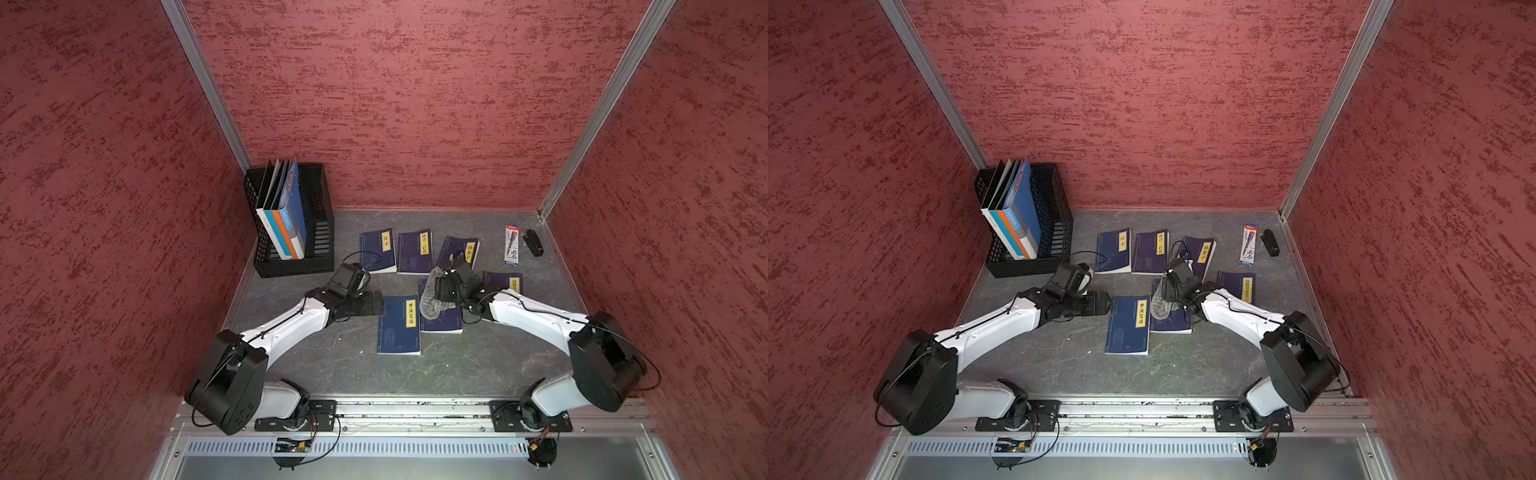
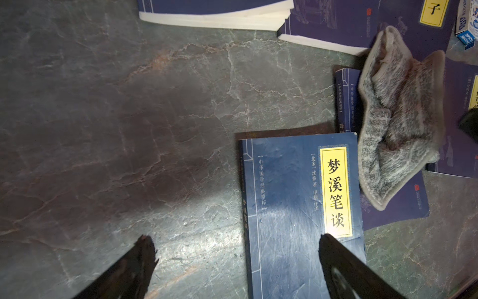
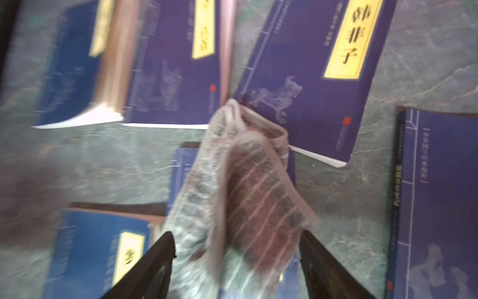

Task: Wipe the cover of the book
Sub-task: Place the cleaning item on the book, then move the book to the center of the board.

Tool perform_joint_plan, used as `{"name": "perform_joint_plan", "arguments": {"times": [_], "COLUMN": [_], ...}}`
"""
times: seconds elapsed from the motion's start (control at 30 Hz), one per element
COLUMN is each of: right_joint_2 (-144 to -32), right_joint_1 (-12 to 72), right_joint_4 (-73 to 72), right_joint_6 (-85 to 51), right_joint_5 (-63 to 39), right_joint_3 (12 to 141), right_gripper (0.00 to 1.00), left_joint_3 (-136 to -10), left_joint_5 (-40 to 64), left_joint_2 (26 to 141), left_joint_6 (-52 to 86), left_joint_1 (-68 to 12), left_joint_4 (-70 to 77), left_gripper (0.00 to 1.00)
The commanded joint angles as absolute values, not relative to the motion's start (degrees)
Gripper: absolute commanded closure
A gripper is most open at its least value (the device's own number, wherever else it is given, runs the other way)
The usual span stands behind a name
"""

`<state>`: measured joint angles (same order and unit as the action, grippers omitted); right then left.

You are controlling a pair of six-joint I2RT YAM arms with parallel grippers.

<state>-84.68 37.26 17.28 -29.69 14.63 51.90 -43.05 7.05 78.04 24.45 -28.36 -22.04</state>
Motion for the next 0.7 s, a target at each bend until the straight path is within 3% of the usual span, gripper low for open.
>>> {"name": "perform_joint_plan", "arguments": {"times": [0.0,0.4,0.67], "right_joint_2": [-83.6,-82.6,-87.0], "right_joint_1": [41.8,50.7,51.6], "right_joint_4": [20.8,8.8,5.9], "right_joint_6": [-32.1,-41.6,-43.0], "right_joint_5": [12.0,-1.1,-3.3], "right_joint_3": [53.0,42.4,40.6], "right_gripper": [0.25,0.53,0.59], "left_joint_3": [-42.4,-40.0,-37.5], "left_joint_5": [7.1,9.1,11.8], "left_joint_2": [78.7,77.9,79.0], "left_joint_6": [24.4,25.3,28.7], "left_joint_1": [-28.9,-30.9,-33.2], "left_joint_4": [-21.1,-20.9,-16.5], "left_gripper": [0.00,0.04,0.13]}}
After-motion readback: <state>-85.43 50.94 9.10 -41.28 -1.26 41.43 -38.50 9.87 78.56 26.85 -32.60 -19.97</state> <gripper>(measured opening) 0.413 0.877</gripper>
